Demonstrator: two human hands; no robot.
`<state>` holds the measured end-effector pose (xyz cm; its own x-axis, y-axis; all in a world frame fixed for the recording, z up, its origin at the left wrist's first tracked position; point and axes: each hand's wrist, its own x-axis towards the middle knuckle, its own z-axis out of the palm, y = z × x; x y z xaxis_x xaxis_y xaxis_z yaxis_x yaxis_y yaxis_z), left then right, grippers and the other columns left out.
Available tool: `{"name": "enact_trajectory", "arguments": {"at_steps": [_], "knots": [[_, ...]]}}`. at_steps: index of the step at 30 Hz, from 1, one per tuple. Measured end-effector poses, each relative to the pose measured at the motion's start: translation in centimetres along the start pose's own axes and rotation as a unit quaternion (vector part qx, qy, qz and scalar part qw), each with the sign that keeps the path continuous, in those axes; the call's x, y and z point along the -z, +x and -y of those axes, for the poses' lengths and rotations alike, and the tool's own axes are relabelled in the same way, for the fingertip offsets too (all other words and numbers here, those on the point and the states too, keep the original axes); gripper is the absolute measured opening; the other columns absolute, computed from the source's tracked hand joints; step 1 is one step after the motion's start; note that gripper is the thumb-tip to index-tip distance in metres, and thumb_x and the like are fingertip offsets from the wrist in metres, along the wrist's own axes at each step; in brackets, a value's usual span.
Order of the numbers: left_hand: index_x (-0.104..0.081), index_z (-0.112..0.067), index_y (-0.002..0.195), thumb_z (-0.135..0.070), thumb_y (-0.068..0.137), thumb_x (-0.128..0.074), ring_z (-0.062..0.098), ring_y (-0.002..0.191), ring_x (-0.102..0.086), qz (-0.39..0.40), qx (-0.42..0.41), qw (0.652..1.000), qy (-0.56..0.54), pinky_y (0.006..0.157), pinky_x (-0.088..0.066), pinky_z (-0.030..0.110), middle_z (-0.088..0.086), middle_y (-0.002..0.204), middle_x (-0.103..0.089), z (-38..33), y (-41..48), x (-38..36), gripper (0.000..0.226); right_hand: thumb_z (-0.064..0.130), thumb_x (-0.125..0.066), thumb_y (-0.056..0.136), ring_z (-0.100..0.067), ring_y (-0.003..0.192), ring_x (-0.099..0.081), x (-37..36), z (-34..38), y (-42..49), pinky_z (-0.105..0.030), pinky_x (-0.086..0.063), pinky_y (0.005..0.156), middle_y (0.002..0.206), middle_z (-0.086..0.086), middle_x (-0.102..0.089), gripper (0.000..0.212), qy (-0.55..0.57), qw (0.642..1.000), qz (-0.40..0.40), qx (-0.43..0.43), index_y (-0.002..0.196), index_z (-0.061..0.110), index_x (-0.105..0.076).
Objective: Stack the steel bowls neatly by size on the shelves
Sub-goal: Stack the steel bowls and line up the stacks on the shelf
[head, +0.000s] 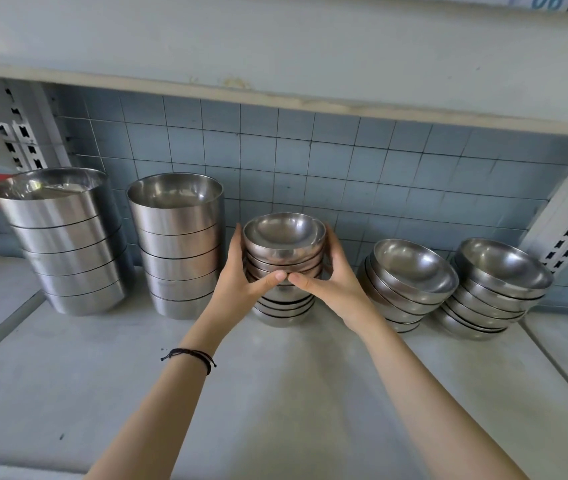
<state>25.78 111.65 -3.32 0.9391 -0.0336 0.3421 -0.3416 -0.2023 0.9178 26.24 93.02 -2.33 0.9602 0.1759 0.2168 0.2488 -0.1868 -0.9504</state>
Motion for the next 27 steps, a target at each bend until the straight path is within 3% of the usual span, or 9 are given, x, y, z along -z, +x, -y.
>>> {"name": "enact_trajectory", "arguments": {"at_steps": [3, 6, 11, 14, 17, 19, 22, 25, 27], "knots": [[-0.030, -0.040, 0.141, -0.059, 0.061, -0.082, -0.004, 0.130, -0.042, 0.014, -0.002, 1.000, 0.022, 0.110, -0.037, 0.023, -0.018, 0.141, -0.046, 0.8, 0.1, 0.2, 0.097, 0.052, -0.090, 0.057, 0.000, 0.141, -0.035, 0.4, -0.3, 0.0, -0.037, -0.033, 0.118, 0.154, 0.019, -0.036, 0.120, -0.020, 1.000, 0.002, -0.016, 0.154, 0.038, -0.020], [-0.027, -0.027, 0.149, -0.073, 0.052, -0.078, 0.005, 0.133, -0.043, 0.015, 0.004, 0.999, 0.039, 0.112, -0.038, 0.039, -0.013, 0.143, -0.047, 1.1, 0.3, 0.4, 0.119, 0.028, -0.088, 0.071, 0.005, 0.129, -0.048, 0.6, -0.7, 0.0, -0.027, -0.040, 0.110, 0.137, 0.022, -0.055, 0.081, -0.023, 1.000, 0.001, -0.002, 0.138, 0.042, -0.043], [-0.021, -0.024, 0.152, -0.070, 0.051, -0.080, 0.005, 0.138, -0.037, 0.017, -0.010, 0.999, 0.051, 0.115, -0.035, 0.039, -0.012, 0.149, -0.041, 0.2, 0.5, 0.7, 0.126, 0.034, -0.088, 0.065, 0.004, 0.125, -0.052, 0.4, -0.8, -0.1, -0.018, -0.044, 0.103, 0.134, 0.016, -0.059, 0.086, -0.002, 1.000, -0.016, -0.002, 0.140, 0.025, -0.047], [-0.021, -0.025, 0.152, -0.068, 0.053, -0.081, 0.004, 0.137, -0.039, 0.025, -0.012, 0.998, 0.052, 0.114, -0.035, 0.038, -0.013, 0.147, -0.043, 0.4, 0.5, 0.8, 0.123, 0.021, -0.088, 0.072, 0.006, 0.122, -0.053, 0.5, -1.0, -0.2, -0.013, -0.045, 0.096, 0.131, 0.015, -0.060, 0.078, -0.003, 1.000, -0.010, -0.002, 0.139, 0.022, -0.047], [-0.025, -0.027, 0.151, -0.065, 0.056, -0.081, 0.004, 0.133, -0.043, 0.029, -0.016, 0.999, 0.034, 0.113, -0.037, 0.039, -0.015, 0.143, -0.047, 0.7, -0.1, 0.5, 0.116, 0.027, -0.088, 0.070, -0.002, 0.126, -0.053, 0.4, -1.3, -0.3, -0.023, -0.045, 0.104, 0.134, 0.012, -0.060, 0.082, -0.004, 1.000, -0.002, -0.007, 0.140, 0.023, -0.046], [-0.027, -0.030, 0.148, -0.055, 0.061, -0.083, 0.001, 0.133, -0.043, 0.034, -0.021, 0.999, 0.028, 0.112, -0.037, 0.031, -0.022, 0.140, -0.047, 0.6, -0.3, 0.3, 0.106, 0.039, -0.088, 0.063, -0.006, 0.129, -0.052, 0.4, -1.5, -0.4, -0.031, -0.043, 0.110, 0.136, 0.011, -0.058, 0.091, -0.004, 1.000, -0.002, -0.012, 0.142, 0.024, -0.044], [-0.023, -0.045, 0.138, -0.034, 0.064, -0.087, -0.012, 0.126, -0.042, 0.056, -0.038, 0.997, 0.037, 0.099, -0.035, 0.007, -0.042, 0.129, -0.045, 0.5, -0.4, 0.1, 0.098, 0.046, -0.089, 0.057, -0.004, 0.132, -0.049, 0.5, -1.4, -0.6, -0.033, -0.041, 0.112, 0.141, 0.012, -0.054, 0.105, -0.020, 0.999, 0.018, -0.018, 0.146, 0.028, -0.038], [-0.014, -0.046, 0.140, -0.042, 0.057, -0.091, -0.027, 0.117, -0.038, 0.060, -0.025, 0.997, 0.029, 0.091, -0.031, -0.003, -0.052, 0.121, -0.038, 1.2, -0.3, 0.1, 0.113, 0.048, -0.089, 0.055, -0.002, 0.132, -0.048, 0.7, -1.6, -0.6, -0.034, -0.039, 0.113, 0.140, 0.014, -0.054, 0.108, -0.034, 0.999, 0.034, -0.024, 0.147, 0.029, -0.036], [-0.011, -0.044, 0.145, -0.049, 0.053, -0.090, -0.026, 0.117, -0.039, 0.057, -0.015, 0.998, 0.026, 0.092, -0.033, -0.001, -0.050, 0.123, -0.038, 1.6, -0.3, 0.2, 0.121, 0.047, -0.089, 0.054, -0.001, 0.131, -0.049, 0.7, -1.6, -0.6, -0.036, -0.040, 0.113, 0.139, 0.014, -0.056, 0.106, -0.035, 0.999, 0.025, -0.027, 0.146, 0.028, -0.039]]}}
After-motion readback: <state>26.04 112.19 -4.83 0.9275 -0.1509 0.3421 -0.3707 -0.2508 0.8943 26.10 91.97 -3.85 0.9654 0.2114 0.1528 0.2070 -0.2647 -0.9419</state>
